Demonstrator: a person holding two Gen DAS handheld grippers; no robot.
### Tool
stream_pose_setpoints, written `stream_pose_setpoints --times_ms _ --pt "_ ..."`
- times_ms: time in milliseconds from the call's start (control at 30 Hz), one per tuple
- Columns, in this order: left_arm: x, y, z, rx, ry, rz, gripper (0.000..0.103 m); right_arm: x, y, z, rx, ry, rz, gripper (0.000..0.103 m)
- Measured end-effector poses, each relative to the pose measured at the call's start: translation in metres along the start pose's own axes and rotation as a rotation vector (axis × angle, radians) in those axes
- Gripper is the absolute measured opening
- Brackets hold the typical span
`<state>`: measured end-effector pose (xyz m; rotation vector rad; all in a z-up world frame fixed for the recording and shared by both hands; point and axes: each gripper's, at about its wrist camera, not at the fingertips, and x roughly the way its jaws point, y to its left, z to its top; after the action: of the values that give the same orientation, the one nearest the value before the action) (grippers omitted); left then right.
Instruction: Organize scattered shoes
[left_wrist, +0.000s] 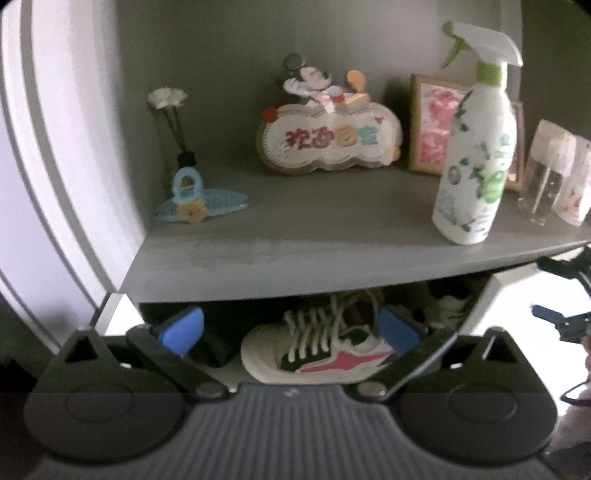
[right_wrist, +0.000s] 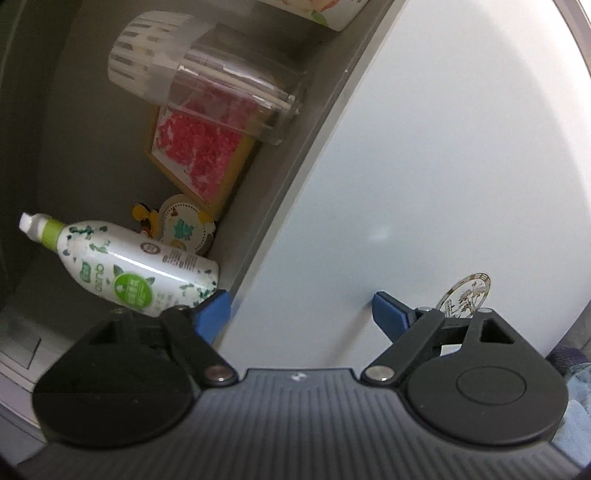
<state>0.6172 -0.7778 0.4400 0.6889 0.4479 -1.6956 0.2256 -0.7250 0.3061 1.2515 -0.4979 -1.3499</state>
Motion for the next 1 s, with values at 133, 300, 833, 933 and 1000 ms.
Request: stream_pose_setpoints --times_ms 133,300,833,933,1000 --pt "-0.001 -0.009 -0.001 0.010 0.004 0.009 0.103 0.011 -0.001 0.006 0.011 0.014 0.002 0.095" --pt "-0.007 -0.010 -0.003 -0.036 0.007 0.013 0.103 0.013 0.000 0.009 -0.013 0.036 0.010 0.094" --pt "-0.017 -0.057 -0.038 -0.129 0.039 0.016 0.103 -0.060 0.037 0.007 -0.360 0.243 -0.103 0.092" --pt "-0.024 -0.083 -0.044 -0.175 0.033 0.073 0.103 -0.082 0.021 0.018 -0.419 0.316 -0.104 0.092" --pt "-0.029 -0.103 -0.050 -0.212 0.029 0.131 0.103 -0.091 0.015 0.024 -0.509 0.377 -0.104 0.092"
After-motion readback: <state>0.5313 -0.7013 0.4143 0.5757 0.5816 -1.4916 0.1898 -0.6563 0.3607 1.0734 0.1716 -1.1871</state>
